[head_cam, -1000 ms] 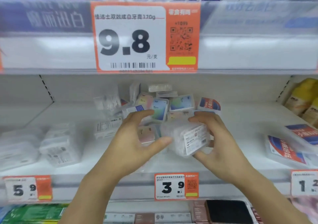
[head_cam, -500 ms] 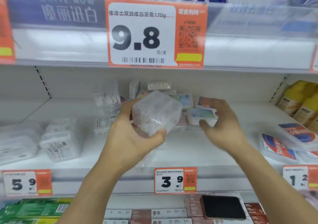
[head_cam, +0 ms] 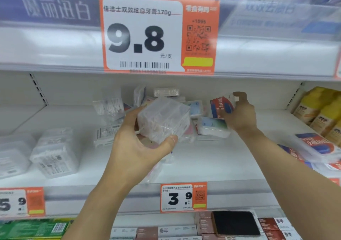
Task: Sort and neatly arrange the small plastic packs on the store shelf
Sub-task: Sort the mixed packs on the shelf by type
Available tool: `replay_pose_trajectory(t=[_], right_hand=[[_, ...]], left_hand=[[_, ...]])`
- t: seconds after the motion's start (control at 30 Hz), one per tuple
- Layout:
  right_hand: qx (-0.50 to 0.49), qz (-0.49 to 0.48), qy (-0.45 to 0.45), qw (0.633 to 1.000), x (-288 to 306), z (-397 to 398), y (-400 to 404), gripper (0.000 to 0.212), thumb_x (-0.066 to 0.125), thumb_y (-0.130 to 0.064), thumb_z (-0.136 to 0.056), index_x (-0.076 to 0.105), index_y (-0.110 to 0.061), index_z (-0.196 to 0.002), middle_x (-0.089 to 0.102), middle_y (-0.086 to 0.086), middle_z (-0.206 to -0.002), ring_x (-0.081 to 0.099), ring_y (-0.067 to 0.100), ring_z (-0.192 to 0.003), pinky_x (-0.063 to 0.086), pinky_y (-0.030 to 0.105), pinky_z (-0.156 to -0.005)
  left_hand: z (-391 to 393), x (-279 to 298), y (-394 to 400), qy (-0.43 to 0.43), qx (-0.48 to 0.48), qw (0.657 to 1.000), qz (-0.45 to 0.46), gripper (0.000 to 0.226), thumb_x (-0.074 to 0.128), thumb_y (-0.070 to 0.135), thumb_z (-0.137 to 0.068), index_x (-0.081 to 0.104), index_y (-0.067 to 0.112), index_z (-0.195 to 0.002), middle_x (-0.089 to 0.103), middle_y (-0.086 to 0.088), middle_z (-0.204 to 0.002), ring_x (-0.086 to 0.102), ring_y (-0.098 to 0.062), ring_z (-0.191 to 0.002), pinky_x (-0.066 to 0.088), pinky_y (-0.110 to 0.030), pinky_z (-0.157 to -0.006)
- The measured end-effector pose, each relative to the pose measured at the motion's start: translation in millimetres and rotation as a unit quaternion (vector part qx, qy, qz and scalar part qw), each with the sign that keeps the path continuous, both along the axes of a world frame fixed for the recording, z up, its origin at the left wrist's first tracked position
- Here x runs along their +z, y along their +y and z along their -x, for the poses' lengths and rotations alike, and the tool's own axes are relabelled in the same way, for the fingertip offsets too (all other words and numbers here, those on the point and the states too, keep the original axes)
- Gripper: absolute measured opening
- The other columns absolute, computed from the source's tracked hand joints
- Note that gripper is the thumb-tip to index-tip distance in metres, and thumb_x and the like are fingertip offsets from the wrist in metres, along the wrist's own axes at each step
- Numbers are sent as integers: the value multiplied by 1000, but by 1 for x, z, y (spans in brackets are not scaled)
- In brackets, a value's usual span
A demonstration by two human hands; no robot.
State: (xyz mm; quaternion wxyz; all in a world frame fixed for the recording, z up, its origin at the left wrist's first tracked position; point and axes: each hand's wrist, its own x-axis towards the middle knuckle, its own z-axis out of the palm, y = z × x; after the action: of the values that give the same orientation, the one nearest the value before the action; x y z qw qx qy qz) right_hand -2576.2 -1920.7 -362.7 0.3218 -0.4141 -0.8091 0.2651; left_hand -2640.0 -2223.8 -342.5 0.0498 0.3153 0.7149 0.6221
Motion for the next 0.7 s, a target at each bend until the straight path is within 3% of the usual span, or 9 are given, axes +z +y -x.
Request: replay_pose_trajectory(t=[0.13,0.23,0.3,0.37,0.5,0.6,0.63,0.7], right_hand=[[35,40,175,983,13,-26,-17,62,73,-18,-88,37,-16,-140,58,2,-103,64,15,-79,57,29,-63],[12,84,283,955,26,-56,-32,53,63,-14,-94,37,-29,-138,55,-8,-100,67,9,-83,59,25,-51],[10,102,284,953,30,-79,-37,42,56,-13,-98,44,-35,-132,53,-15,-104,68,10,-88,61,29,-53],[29,146,276,949,28,-98,-40,34,59,-11,-96,54,-29,-125,57,-13,-107,69,17,-96,61,32,-56],[42,203,256,944,18,-129,-45,47,74,-3,-83,57,-25,-122,60,-3,-109,68,21,-97,62,30,-60],[-29,105,207,972,18,-154,-37,53,75,-8,-82,54,-29,-126,60,-5,-112,66,12,-87,55,15,-57],[-62,48,172,982,18,-163,-33,54,75,-13,-82,52,-30,-129,61,-5,-114,66,10,-86,53,16,-62],[-119,-28,139,983,17,-179,-20,57,77,-24,-79,50,-29,-130,64,-4,-112,64,15,-93,55,30,-77]], left_hand=[[-4,-3,6,-13,-10,1000,-22,67,84,32,-65,48,36,-122,64,17,-110,66,6,-93,49,-5,-67],[-10,-4,15,-26,-21,998,-52,71,83,38,-67,43,42,-125,61,14,-119,65,0,-101,53,-13,-76],[-19,-3,23,-28,-37,997,-68,71,77,39,-67,39,46,-127,62,12,-119,66,-2,-102,56,-19,-80],[-30,-3,33,-16,-60,996,-71,70,74,42,-68,38,49,-128,62,12,-120,65,-4,-104,56,-25,-84],[-48,-12,56,-3,-93,994,-50,73,72,44,-68,37,46,-132,60,10,-124,61,-8,-112,53,-33,-95],[-62,-20,71,-11,-109,993,-31,75,76,44,-66,38,46,-130,59,7,-126,61,-9,-114,51,-37,-98],[-65,-22,75,-12,-110,993,-28,75,78,44,-65,38,46,-128,58,8,-126,60,-8,-114,50,-35,-99],[-71,-23,85,-12,-109,994,-18,75,79,47,-63,38,45,-126,56,11,-126,60,-2,-112,50,-28,-97]])
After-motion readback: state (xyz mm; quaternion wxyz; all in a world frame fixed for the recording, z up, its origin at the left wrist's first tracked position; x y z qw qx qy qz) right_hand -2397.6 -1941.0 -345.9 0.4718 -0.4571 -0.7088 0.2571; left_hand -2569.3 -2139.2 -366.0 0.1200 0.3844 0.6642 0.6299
